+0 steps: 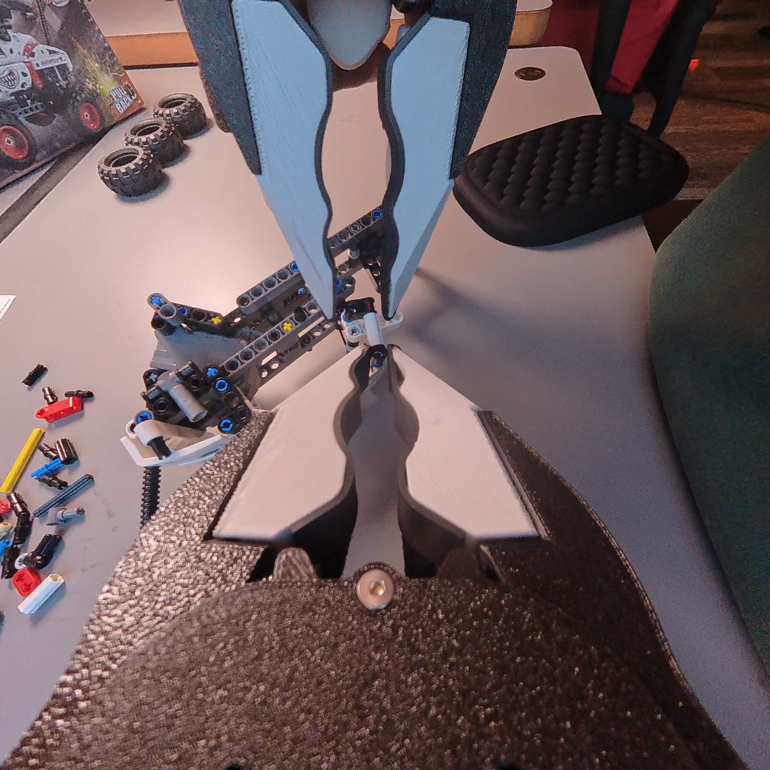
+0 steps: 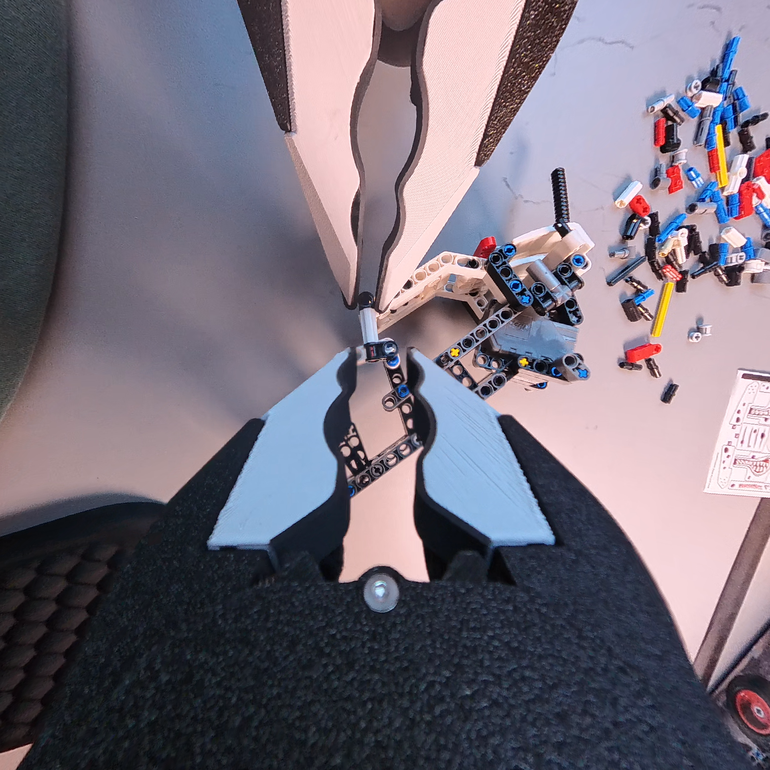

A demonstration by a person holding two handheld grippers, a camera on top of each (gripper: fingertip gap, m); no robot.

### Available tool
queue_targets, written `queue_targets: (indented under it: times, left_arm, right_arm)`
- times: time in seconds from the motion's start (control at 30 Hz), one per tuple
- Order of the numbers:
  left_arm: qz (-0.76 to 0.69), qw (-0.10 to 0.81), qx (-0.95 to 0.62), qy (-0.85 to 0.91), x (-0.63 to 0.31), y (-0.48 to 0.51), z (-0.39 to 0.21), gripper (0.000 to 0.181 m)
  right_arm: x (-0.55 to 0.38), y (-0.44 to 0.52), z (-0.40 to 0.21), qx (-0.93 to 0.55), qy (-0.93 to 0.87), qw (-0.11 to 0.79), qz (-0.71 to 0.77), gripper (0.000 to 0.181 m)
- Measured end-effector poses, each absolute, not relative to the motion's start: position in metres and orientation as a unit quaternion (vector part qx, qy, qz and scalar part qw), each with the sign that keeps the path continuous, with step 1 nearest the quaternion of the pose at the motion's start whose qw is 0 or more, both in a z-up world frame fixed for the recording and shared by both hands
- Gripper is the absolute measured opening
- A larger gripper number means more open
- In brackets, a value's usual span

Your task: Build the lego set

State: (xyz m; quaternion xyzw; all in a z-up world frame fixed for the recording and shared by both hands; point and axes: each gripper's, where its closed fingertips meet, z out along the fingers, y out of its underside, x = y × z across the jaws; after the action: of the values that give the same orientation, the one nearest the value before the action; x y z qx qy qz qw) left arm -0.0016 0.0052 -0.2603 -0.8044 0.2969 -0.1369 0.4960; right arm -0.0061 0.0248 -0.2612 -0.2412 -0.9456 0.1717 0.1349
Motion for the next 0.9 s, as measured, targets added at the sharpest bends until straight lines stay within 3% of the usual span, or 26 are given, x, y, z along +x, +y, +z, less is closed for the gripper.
queue_targets:
  times: [0.1,0.57,0.9]
  left_arm:
    - [-0.138,0.494,-0.805,0.298,-0.001,0.006,-0.261,0.007]
    - [-0.153,0.444,-0.838,0.277,-0.001,0.012,-0.262,0.006]
    - [-0.160,0.416,-0.848,0.288,0.000,0.015,-0.262,0.006]
  right_arm:
    - [-0.004,0.026,-0.262,-0.239,-0.944,0.130,0.184,0.030]
    - [-0.003,0.033,-0.265,-0.270,-0.933,0.084,0.221,0.023]
    - [-0.006,0.031,-0.257,-0.232,-0.936,0.122,0.234,0.016]
